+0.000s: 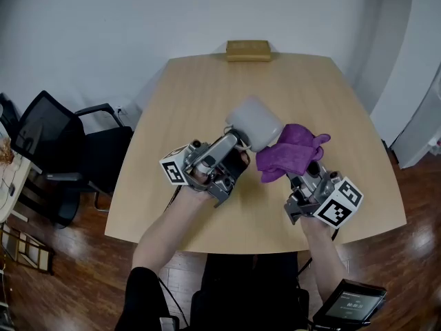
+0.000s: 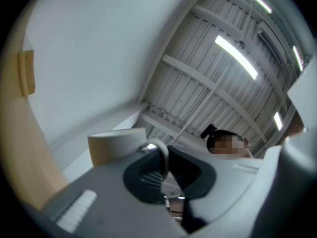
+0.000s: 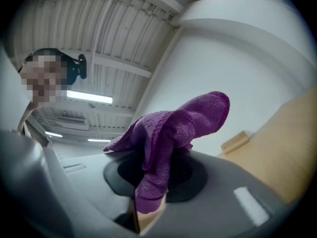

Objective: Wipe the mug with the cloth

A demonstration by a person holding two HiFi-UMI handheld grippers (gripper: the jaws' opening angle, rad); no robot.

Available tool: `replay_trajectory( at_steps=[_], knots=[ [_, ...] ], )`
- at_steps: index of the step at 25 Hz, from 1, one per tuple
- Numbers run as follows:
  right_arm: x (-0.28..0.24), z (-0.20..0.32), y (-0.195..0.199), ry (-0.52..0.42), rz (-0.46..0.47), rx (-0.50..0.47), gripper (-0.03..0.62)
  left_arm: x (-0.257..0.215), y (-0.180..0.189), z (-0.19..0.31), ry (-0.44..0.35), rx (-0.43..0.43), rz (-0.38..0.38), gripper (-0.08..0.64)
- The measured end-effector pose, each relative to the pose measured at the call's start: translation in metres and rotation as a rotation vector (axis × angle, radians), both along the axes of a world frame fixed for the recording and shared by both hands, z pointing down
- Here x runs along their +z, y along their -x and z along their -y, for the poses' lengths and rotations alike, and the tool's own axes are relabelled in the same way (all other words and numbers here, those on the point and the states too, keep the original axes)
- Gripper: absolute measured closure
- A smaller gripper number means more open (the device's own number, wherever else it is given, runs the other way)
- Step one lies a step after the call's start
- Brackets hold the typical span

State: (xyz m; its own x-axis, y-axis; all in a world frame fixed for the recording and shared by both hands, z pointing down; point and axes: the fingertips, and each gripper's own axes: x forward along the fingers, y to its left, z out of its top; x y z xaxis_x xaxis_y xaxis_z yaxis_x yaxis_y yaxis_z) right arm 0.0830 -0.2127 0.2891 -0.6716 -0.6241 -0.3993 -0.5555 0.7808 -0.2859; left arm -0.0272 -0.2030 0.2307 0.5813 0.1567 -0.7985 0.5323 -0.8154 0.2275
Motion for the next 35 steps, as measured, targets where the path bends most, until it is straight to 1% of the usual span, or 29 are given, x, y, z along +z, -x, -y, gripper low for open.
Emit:
replay_trajectory(
  at_steps=[2,3,5,7,12,14,15,17,19,20,22,23,24,25,27,30,32,33,35],
  knots=[
    [-0.021,-0.013,0.007,-0.11,-0.03,0.004,0.515,0.001,0.0,0.001,0.004,0.004,-0.004,0.529],
    [-0.026,-0.016,0.012,-0.141,-0.056,0.006,0.515,0.001,-0.001,0.001,0.005,0.008,-0.003,0.529],
    [-0.026,-0.012,0.019,-0.146,-0.091,0.016,0.515,0.001,-0.003,0.0,0.004,0.017,0.004,0.529],
    [-0.019,0.001,0.019,-0.097,-0.1,0.039,0.515,0.002,-0.005,-0.002,-0.008,0.026,0.017,0.531],
    [0.016,0.037,0.004,0.11,-0.1,0.1,0.515,-0.002,-0.005,-0.007,-0.065,0.015,0.042,0.531],
    [0.025,0.039,-0.004,0.149,-0.087,0.114,0.515,0.0,-0.004,-0.006,-0.062,0.013,0.039,0.531],
    [0.026,0.037,-0.008,0.15,-0.075,0.115,0.514,0.001,-0.004,-0.004,-0.058,0.01,0.037,0.531],
    [0.017,0.025,-0.013,0.107,-0.044,0.103,0.515,0.001,-0.003,-0.003,-0.051,0.003,0.033,0.529],
    [-0.003,0.006,-0.013,0.003,-0.035,0.082,0.515,0.0,-0.003,-0.004,-0.047,-0.002,0.028,0.529],
    [-0.014,-0.003,-0.009,-0.059,-0.05,0.074,0.515,-0.001,-0.003,-0.004,-0.045,-0.003,0.027,0.531],
    [-0.029,-0.016,0.003,-0.166,-0.11,0.063,0.515,0.001,-0.003,-0.003,-0.043,-0.003,0.03,0.529],
    [-0.032,-0.018,0.01,-0.196,-0.14,0.058,0.515,0.001,-0.004,-0.002,-0.042,-0.001,0.033,0.529],
    [-0.033,-0.017,0.015,-0.207,-0.162,0.056,0.515,0.002,-0.004,-0.002,-0.04,0.004,0.035,0.529],
    [-0.031,-0.014,0.018,-0.197,-0.174,0.057,0.515,0.002,-0.005,-0.002,-0.039,0.009,0.037,0.529],
    [-0.02,0.001,0.016,-0.128,-0.186,0.072,0.515,0.002,-0.006,-0.004,-0.05,0.018,0.048,0.531],
    [0.017,0.033,0.012,0.046,-0.221,0.078,0.515,0.004,-0.009,-0.009,-0.113,0.001,0.091,0.531],
    [0.042,0.048,0.008,0.161,-0.231,0.066,0.514,0.013,-0.017,-0.011,-0.175,-0.038,0.172,0.529],
    [0.05,0.051,0.003,0.201,-0.23,0.065,0.515,0.021,-0.023,-0.01,-0.204,-0.061,0.232,0.529],
    [0.058,0.052,-0.009,0.239,-0.227,0.074,0.514,0.041,-0.034,-0.006,-0.272,-0.115,0.375,0.529]
  ],
)
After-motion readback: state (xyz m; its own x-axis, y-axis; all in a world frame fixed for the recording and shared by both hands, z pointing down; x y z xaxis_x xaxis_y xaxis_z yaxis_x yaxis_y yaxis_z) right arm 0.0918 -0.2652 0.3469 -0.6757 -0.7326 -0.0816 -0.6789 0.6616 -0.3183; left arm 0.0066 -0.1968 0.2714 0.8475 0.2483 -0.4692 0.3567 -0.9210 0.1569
